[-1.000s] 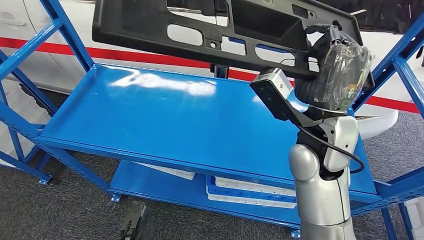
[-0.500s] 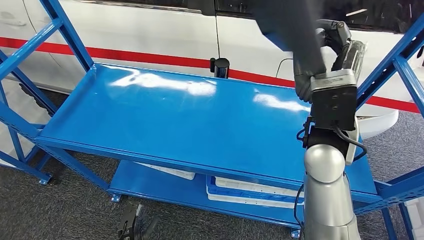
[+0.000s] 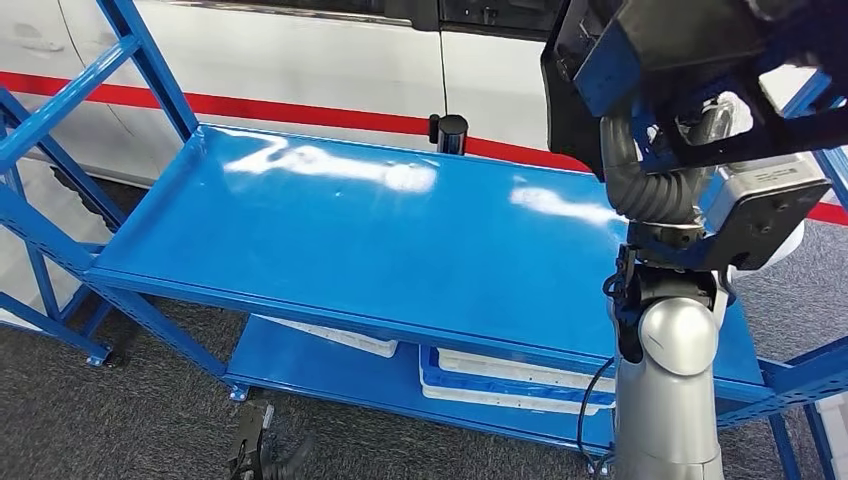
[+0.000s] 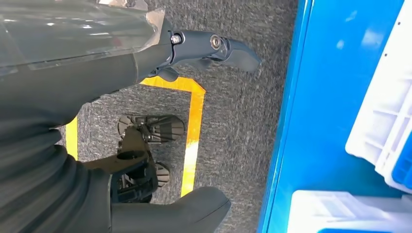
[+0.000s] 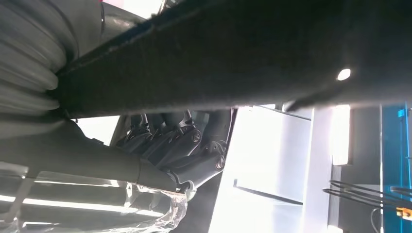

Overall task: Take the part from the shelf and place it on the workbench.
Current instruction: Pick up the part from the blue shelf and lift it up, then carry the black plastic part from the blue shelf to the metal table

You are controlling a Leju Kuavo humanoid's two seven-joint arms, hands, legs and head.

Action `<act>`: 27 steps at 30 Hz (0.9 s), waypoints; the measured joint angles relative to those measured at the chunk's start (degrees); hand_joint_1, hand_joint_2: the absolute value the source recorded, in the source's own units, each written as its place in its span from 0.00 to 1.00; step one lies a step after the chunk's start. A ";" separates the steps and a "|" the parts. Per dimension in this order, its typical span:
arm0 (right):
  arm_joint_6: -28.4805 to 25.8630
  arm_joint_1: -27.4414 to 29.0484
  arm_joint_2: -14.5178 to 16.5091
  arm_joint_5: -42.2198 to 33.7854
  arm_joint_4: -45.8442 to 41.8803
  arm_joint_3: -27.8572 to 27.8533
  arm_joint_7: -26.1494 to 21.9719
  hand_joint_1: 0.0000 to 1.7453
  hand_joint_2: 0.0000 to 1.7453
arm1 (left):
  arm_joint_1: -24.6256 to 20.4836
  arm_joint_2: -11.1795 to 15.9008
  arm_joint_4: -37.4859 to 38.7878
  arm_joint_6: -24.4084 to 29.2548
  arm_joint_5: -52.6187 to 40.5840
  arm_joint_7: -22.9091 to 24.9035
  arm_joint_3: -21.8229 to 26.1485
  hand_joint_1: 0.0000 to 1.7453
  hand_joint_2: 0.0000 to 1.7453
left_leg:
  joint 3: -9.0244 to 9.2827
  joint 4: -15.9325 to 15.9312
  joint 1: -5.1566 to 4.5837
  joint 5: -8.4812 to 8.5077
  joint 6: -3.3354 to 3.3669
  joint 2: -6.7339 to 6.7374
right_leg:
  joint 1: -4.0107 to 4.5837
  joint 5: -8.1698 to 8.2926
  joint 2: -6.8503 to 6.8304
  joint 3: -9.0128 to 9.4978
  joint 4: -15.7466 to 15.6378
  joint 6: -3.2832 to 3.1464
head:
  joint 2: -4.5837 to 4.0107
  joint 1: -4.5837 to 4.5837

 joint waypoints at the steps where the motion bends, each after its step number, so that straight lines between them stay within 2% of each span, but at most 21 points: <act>1: 0.05 0.03 0.00 -0.11 0.00 -0.01 -0.10 1.00 1.00 | 0.00 0.01 0.00 -0.01 0.03 -0.04 0.17 0.00 1.00 | -0.25 0.26 -0.01 0.09 -0.15 -0.04 | -0.01 1.20 -0.01 2.43 -4.20 0.21 | 0.00 0.02; 2: 0.12 0.04 0.02 -0.23 0.00 -0.01 -0.21 1.00 1.00 | -0.01 0.01 0.00 -0.01 0.11 -0.14 0.31 0.00 1.00 | -0.57 0.53 -0.06 0.19 -0.38 -0.09 | 0.16 2.24 0.06 4.62 -7.72 0.15 | 0.00 0.01; 3: 0.26 0.04 0.03 -0.38 0.00 -0.02 -0.32 1.00 1.00 | 0.01 0.02 0.00 -0.01 0.26 -0.26 0.43 0.00 1.00 | -0.83 0.79 -0.13 0.30 -0.64 -0.13 | 0.32 2.96 0.17 6.02 -10.11 -0.02 | 0.00 0.02; 5: 0.69 0.09 0.16 -0.83 0.01 -0.07 -0.50 1.00 1.00 | 0.11 0.08 0.00 -0.01 0.77 -0.66 0.77 0.00 1.00 | -1.36 1.27 -0.29 0.63 -1.21 -0.23 | 0.62 3.43 0.43 6.36 -11.07 -0.59 | 0.00 -0.01; 7: 1.15 0.09 0.45 -1.28 0.04 -0.10 -0.57 1.00 1.00 | 0.38 0.27 0.00 -0.02 1.25 -1.03 1.33 0.00 1.00 | -1.90 1.86 -0.15 0.41 -1.79 -0.25 | 0.24 3.78 0.43 5.71 -11.06 -1.26 | 0.00 0.01; 8: 1.34 0.08 0.65 -1.42 0.07 -0.10 -0.59 1.00 1.00 | 0.54 0.36 0.00 -0.02 1.40 -1.16 1.58 0.00 1.00 | -2.38 2.77 0.02 -0.69 -2.17 -0.23 | 0.10 4.09 0.38 5.43 -11.00 -1.75 | 0.00 -0.07; 9: 1.46 0.06 0.84 -1.48 0.09 -0.10 -0.60 1.00 1.00 | 0.67 0.45 0.00 -0.03 1.50 -1.24 1.81 0.00 1.00 | -3.17 4.78 0.20 -2.66 -2.59 -0.18 | -0.03 4.46 0.29 5.09 -11.04 -2.32 | 0.00 -0.11; 11: 1.57 0.04 1.11 -1.55 0.14 -0.07 -0.61 1.00 1.00 | 0.81 0.51 0.00 -0.03 1.60 -1.32 2.05 0.00 1.00 | -5.41 11.63 0.60 -7.76 -3.39 -0.10 | 0.09 5.17 0.11 4.22 -11.01 -3.08 | 0.00 -0.26; 12: 1.58 0.08 1.20 -1.57 0.19 -0.06 -0.61 1.00 1.00 | 0.86 0.54 0.00 -0.03 1.61 -1.34 2.11 0.00 1.00 | -6.38 15.17 0.80 -9.60 -3.69 -0.08 | 0.14 5.52 0.02 3.74 -10.99 -3.24 | 0.00 -0.25; 13: 1.58 0.12 1.24 -1.59 0.25 -0.05 -0.61 1.00 1.00 | 0.90 0.56 0.00 -0.03 1.61 -1.35 2.14 0.00 1.00 | -6.67 17.40 0.99 -10.37 -3.89 -0.05 | 0.17 5.89 -0.04 3.27 -10.97 -3.25 | 0.00 -0.26; 14: 1.59 0.15 1.27 -1.60 0.30 -0.05 -0.61 1.00 1.00 | 0.93 0.57 0.00 -0.03 1.62 -1.37 2.14 0.00 1.00 | -5.93 17.65 1.16 -10.06 -4.01 -0.01 | 0.17 6.24 -0.07 2.83 -10.95 -3.15 | 0.00 -0.25; 15: 1.59 0.18 1.30 -1.60 0.34 -0.05 -0.61 1.00 1.00 | 0.94 0.58 0.00 -0.03 1.63 -1.39 2.14 0.00 1.00 | -4.08 15.70 1.30 -8.92 -4.03 0.03 | 0.15 6.55 -0.08 2.45 -10.95 -2.99 | 0.00 -0.27; 17: 1.64 0.16 1.41 -1.58 0.37 -0.05 -0.62 1.00 1.00 | 0.89 0.60 0.00 -0.03 1.66 -1.44 2.15 0.00 1.00 | 1.88 7.59 1.42 -6.70 -3.84 0.04 | 0.17 7.10 -0.08 1.97 -10.94 -2.47 | 0.00 -0.28; 18: 1.70 0.11 1.49 -1.56 0.38 -0.04 -0.64 1.00 1.00 | 0.86 0.60 -0.01 -0.04 1.66 -1.51 2.15 0.00 1.00 | 4.15 4.20 1.33 -6.19 -3.62 -0.01 | 0.22 7.37 -0.10 1.86 -10.96 -2.11 | 0.00 -0.22; 19: 1.79 0.06 1.57 -1.52 0.38 -0.01 -0.67 1.00 1.00 | 0.86 0.61 -0.01 -0.04 1.66 -1.61 2.16 0.00 1.00 | 5.52 2.03 1.16 -6.08 -3.40 -0.08 | 0.26 7.64 -0.13 1.79 -10.98 -1.71 | 0.00 -0.19; 21: 1.95 0.03 1.67 -1.38 0.39 0.11 -0.87 1.00 1.00 | 0.91 0.61 -0.01 -0.05 1.66 -1.84 2.17 0.00 1.00 | 5.51 1.37 0.74 -5.84 -2.82 -0.19 | 0.18 8.32 -0.21 1.71 -11.18 -0.82 | 0.00 -0.14; 23: 1.99 0.13 1.68 -1.11 0.39 0.22 -1.25 1.00 1.00 | 0.94 0.61 0.00 -0.05 1.68 -2.07 2.22 0.00 1.00 | 5.04 0.85 0.80 -4.84 -1.86 -0.03 | 0.19 8.16 -0.22 1.12 -10.86 -0.24 | 0.00 -0.13; 24: 1.98 0.18 1.65 -0.97 0.39 0.26 -1.44 1.00 1.00 | 0.94 0.63 -0.01 -0.04 1.73 -2.19 2.31 0.00 1.00 | 4.60 0.55 0.86 -4.19 -1.29 0.10 | 0.30 6.92 -0.20 0.37 -9.54 -0.38 | 0.00 -0.03; 25: 1.96 0.30 1.60 -0.86 0.39 0.31 -1.57 1.00 1.00 | 0.95 0.64 -0.01 -0.04 1.79 -2.28 2.46 0.00 1.00 | 4.03 0.32 0.92 -3.54 -0.84 0.23 | 0.40 4.88 -0.18 -0.70 -7.03 -0.73 | 0.00 0.06; 27: 1.91 0.86 1.49 -0.78 0.39 0.43 -1.75 1.00 1.00 | 1.14 0.67 -0.01 -0.03 2.03 -2.46 2.87 0.00 1.00 | 2.50 0.32 0.66 -2.42 -0.37 0.31 | 0.53 0.08 -0.14 -3.11 0.65 -1.45 | 0.00 0.19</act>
